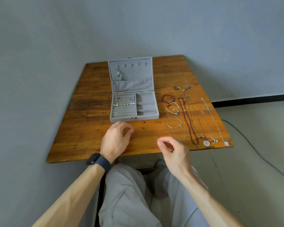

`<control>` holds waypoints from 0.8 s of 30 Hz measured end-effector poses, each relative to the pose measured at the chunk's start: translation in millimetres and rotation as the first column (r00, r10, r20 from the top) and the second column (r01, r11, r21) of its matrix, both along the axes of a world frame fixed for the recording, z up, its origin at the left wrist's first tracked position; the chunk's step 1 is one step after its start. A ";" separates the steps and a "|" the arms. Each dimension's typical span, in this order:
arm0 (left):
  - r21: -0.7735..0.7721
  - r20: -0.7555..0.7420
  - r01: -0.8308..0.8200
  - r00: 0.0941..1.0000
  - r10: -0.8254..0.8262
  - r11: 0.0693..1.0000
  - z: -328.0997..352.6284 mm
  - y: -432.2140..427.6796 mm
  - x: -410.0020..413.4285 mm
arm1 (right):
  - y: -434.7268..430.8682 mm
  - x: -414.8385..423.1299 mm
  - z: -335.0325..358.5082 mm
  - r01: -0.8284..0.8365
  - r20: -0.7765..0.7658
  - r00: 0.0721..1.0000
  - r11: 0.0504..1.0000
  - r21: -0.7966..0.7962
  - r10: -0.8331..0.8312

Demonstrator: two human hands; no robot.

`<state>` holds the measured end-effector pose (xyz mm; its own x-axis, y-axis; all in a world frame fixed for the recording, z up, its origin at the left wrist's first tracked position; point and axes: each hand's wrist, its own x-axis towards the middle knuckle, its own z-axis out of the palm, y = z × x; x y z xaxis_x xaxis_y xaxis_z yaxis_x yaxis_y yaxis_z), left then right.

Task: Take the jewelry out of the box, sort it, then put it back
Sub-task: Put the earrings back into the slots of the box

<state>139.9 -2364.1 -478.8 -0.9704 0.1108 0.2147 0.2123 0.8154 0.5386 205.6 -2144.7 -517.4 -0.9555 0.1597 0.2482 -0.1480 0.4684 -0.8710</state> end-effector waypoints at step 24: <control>-0.386 0.290 0.193 0.954 -0.079 0.902 35.5 -5.7 -135.1 | -66.6 -45.3 -7.2 -0.316 0.136 0.937 0.946 -0.072 0.323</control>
